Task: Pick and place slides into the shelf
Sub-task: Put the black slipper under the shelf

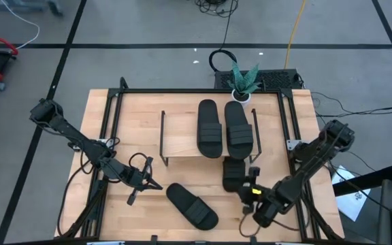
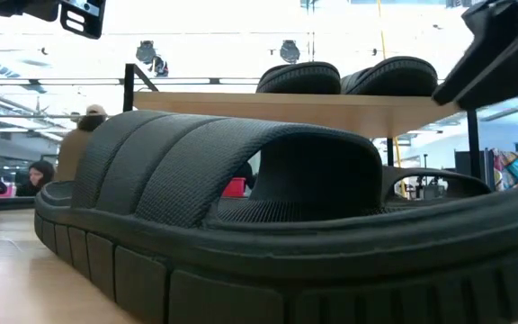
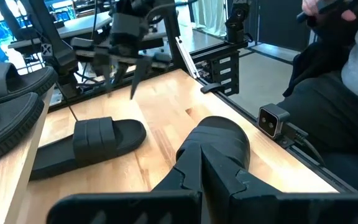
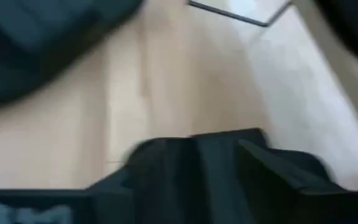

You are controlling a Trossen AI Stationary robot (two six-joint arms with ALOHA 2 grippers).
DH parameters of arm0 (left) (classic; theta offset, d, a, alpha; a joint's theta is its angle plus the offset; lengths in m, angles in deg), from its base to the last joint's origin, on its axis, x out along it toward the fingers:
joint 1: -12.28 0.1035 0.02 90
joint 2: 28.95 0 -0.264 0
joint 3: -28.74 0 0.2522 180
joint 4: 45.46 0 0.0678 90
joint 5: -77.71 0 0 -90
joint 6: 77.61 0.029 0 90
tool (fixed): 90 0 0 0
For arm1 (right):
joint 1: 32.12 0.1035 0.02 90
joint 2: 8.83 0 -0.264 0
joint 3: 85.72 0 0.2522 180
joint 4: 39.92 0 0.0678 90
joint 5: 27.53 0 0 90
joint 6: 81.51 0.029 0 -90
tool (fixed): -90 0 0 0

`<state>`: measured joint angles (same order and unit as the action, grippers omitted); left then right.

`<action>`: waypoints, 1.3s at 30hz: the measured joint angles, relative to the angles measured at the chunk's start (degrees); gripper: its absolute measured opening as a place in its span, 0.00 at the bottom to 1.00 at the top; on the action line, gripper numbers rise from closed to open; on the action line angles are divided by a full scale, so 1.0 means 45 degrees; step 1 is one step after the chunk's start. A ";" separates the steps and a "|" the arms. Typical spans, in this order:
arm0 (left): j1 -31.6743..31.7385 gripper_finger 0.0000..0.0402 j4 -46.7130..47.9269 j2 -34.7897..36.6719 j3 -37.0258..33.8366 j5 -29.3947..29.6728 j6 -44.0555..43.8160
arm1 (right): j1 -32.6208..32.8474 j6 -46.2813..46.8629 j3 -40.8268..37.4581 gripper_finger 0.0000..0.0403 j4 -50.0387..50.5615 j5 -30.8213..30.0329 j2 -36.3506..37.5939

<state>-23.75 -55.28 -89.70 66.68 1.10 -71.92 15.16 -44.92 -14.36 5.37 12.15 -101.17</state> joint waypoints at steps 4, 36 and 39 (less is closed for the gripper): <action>0.0000 0.01 0.0027 0.0000 0.0000 0.0000 0.0003 | 0.0312 -0.0759 -0.0286 0.11 -0.1077 0.0575 -0.0103; -0.0002 0.01 0.0333 0.0000 0.0000 0.0004 0.0441 | -0.0122 -0.2184 -0.3531 0.00 -0.7911 0.4565 -0.0217; 0.0000 0.01 0.0332 0.0000 0.0000 0.0005 0.0475 | -0.0227 -0.2070 -0.3536 0.00 -0.7756 0.4584 -0.0502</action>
<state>-23.75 -53.79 -89.70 66.68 1.12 -69.78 14.14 -54.23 -30.27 -29.54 32.78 -103.43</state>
